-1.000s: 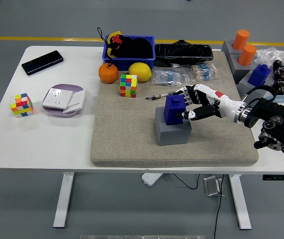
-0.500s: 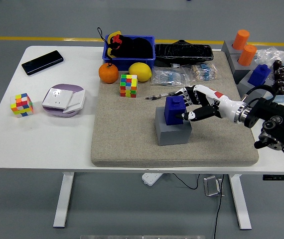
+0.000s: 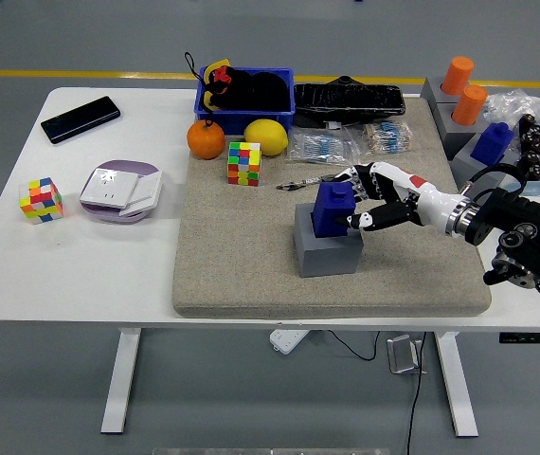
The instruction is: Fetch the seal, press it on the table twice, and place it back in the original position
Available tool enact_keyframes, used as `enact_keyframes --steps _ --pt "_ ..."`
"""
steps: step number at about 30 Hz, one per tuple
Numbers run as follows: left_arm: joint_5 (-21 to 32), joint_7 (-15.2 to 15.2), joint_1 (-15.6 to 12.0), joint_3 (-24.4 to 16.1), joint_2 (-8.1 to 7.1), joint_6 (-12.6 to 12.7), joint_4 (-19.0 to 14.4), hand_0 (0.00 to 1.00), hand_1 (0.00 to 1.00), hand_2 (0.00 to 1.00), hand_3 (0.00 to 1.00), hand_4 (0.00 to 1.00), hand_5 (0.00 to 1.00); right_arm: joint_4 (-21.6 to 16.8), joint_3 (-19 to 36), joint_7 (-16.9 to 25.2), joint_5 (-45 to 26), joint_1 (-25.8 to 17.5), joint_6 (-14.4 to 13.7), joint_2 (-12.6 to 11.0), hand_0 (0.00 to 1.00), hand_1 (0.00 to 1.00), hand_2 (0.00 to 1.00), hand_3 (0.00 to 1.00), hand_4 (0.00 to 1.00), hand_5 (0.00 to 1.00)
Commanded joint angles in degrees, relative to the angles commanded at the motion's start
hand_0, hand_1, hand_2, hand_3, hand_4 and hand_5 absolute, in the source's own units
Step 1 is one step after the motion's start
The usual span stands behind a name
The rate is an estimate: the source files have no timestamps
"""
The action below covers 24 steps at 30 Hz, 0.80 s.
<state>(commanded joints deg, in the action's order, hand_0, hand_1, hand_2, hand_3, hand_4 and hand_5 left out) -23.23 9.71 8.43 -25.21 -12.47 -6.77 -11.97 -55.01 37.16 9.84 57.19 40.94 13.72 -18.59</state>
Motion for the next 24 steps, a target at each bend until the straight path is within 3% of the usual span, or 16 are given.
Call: enact_keyframes --steps 24 --pt "0.0 0.0 0.0 -0.2 0.05 0.0 0.0 0.722 0.696 0.684 0.757 0.696 0.293 -0.1 -0.5 -0.2 -0.7 -0.2 0.5 -0.1 0.65 0.522 0.5 0.539 0.763 0.002"
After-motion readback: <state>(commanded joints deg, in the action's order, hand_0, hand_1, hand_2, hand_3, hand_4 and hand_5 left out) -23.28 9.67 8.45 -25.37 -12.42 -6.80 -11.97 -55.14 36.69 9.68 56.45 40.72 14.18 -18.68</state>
